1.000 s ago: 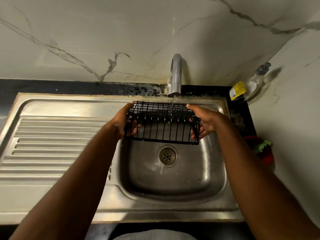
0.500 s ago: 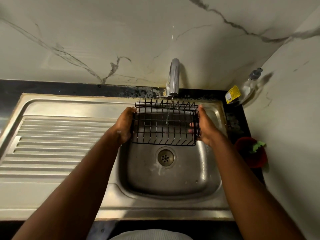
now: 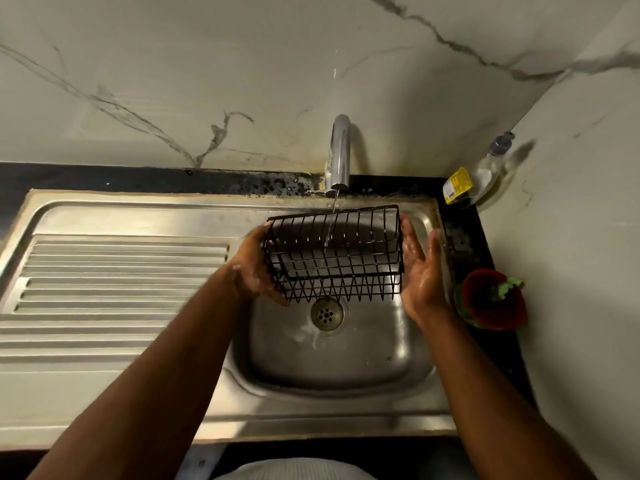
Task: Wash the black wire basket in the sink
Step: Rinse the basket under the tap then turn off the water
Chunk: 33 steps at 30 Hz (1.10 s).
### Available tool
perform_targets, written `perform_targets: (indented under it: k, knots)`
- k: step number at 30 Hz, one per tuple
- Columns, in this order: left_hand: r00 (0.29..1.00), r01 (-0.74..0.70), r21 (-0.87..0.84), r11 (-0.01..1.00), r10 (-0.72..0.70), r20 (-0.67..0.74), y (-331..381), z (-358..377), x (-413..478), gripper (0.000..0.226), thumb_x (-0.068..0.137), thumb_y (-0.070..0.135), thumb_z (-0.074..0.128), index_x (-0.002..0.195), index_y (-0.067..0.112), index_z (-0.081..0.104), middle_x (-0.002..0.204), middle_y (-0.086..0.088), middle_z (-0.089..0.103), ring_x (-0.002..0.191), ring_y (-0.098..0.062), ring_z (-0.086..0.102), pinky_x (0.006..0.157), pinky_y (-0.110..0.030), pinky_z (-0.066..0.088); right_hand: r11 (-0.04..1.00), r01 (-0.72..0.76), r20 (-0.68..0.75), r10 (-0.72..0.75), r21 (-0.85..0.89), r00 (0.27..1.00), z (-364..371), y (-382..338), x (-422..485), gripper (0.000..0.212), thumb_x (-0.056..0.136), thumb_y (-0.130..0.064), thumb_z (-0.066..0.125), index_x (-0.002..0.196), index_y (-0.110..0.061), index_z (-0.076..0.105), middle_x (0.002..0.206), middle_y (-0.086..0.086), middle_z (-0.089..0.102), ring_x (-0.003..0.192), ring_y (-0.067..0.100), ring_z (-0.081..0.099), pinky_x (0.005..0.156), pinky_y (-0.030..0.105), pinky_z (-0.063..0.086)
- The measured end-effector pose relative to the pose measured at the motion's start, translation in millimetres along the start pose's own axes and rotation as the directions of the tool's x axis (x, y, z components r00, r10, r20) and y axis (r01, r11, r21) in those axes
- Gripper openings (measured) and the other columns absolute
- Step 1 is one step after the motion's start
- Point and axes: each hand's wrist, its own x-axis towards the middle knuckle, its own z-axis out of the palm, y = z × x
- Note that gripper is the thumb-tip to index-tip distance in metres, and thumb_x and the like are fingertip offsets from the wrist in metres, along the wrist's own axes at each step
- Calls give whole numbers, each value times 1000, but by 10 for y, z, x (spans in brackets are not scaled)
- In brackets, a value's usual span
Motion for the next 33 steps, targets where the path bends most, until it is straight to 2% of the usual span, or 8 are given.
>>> perform_targets:
  k: [3, 7, 13, 18, 22, 24, 29, 33]
  knots:
    - [995, -89, -26, 996, 90, 35, 0, 6, -7, 60, 91, 63, 53, 135, 25, 64, 135, -17, 62, 126, -48, 53, 100, -72, 42, 982, -169, 87, 161, 85, 983, -77, -4, 139, 74, 85, -90, 24, 147, -55, 45, 168, -13, 24, 158, 20, 9, 121, 63, -3]
    - [940, -306, -73, 949, 314, 136, -23, 3, -3, 42, 95, 52, 57, 120, 20, 68, 116, -9, 69, 113, -35, 62, 85, -47, 55, 877, -439, 122, 422, 197, 898, -155, -76, 270, 84, 76, -84, 58, 139, -28, 59, 143, 14, 60, 128, 41, 58, 92, 62, 51]
    - [909, -348, -144, 926, 371, 190, 60, -97, 59, 53, 91, 55, 50, 129, 22, 65, 123, -1, 68, 117, -30, 59, 87, -45, 49, 788, -612, 137, 600, 72, 788, -155, -80, 257, 32, 99, -31, 48, 115, -10, 66, 102, 15, 76, 103, 41, 68, 93, 65, 49]
    - [955, -193, 22, 981, 183, 232, 120, -56, 90, 75, 86, 77, 59, 140, 24, 65, 136, -13, 68, 127, -36, 63, 97, -51, 50, 934, -289, 73, 280, 208, 957, -236, 71, 287, 79, 84, 17, 35, 136, -39, 59, 135, -10, 65, 122, 15, 61, 100, 40, 45]
    - [996, -42, 83, 996, 35, 86, 22, -60, 137, 58, 90, 51, 70, 133, 12, 67, 131, -12, 71, 115, -30, 71, 92, -50, 58, 995, -53, 143, 65, -84, 988, -324, 10, 295, 95, 87, 26, 43, 146, -48, 42, 159, -14, 39, 141, 6, 44, 78, 22, 51]
    - [994, -107, 87, 990, 104, 39, -64, -9, 176, 44, 97, 48, 63, 125, 15, 71, 130, -9, 73, 119, -27, 70, 96, -50, 56, 949, 75, 157, -27, -308, 987, -373, -22, 330, 93, 87, 23, 51, 152, -43, 37, 162, -13, 37, 145, 3, 38, 95, 24, 54]
    - [953, -301, 101, 948, 303, -2, -101, 95, 132, 52, 99, 60, 56, 134, 22, 64, 123, -3, 76, 118, -27, 71, 97, -54, 56, 240, 255, 115, -475, -937, 872, -407, -15, 416, 62, 85, -19, 75, 144, -18, 54, 143, 6, 55, 133, 23, 49, 109, 44, 47]
    - [937, -345, 127, 930, 348, -7, -41, 150, 95, 57, 97, 68, 51, 130, 24, 67, 122, 0, 76, 115, -25, 72, 99, -54, 55, 109, 335, 167, -699, -936, 695, -219, -115, 398, 37, 87, -20, 73, 121, -13, 61, 122, 9, 61, 113, 28, 55, 92, 39, 51]
